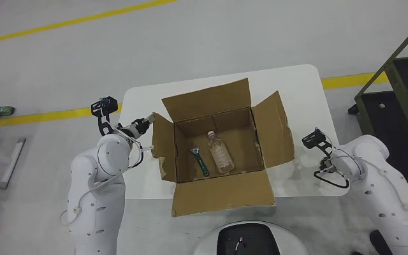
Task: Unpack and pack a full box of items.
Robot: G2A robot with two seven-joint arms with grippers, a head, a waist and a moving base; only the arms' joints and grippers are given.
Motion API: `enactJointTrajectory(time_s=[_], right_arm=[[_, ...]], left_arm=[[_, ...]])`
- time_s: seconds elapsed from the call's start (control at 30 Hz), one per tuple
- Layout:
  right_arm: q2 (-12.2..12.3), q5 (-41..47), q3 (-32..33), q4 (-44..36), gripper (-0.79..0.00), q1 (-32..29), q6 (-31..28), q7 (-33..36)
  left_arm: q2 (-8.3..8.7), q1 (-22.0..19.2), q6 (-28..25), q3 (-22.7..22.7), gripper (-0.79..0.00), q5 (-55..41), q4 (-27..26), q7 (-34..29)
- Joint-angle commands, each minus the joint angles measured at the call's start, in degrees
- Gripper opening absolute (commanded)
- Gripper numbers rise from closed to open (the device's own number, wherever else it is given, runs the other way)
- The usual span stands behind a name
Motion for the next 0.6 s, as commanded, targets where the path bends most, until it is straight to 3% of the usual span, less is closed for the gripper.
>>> enactJointTrajectory(time_s=[0.0, 0.17, 0.3, 0.57], right_arm=[[0.0, 0.2, 0.1, -0.3, -0.785, 0.0, 0.1, -0.1], [0.2, 1.7, 1.6, -1.9, -0.785, -0.4, 0.7, -0.7], [0.6, 8.0, 6.3, -5.8, -0.785, -1.2, 1.1, -1.2], [1.3, 41.5, 20.9, -8.7, -0.785, -2.6, -2.1, -4.6]], left_arm=[[0.00, 0.0, 0.0, 0.0, 0.000, 0.0, 0.0, 0.0], [0.00, 0.0, 0.0, 0.0, 0.000, 0.0, 0.0, 0.0], [0.00, 0.0, 0.0, 0.0, 0.000, 0.0, 0.0, 0.0], [0.00, 0.0, 0.0, 0.0, 0.000, 0.0, 0.0, 0.0]])
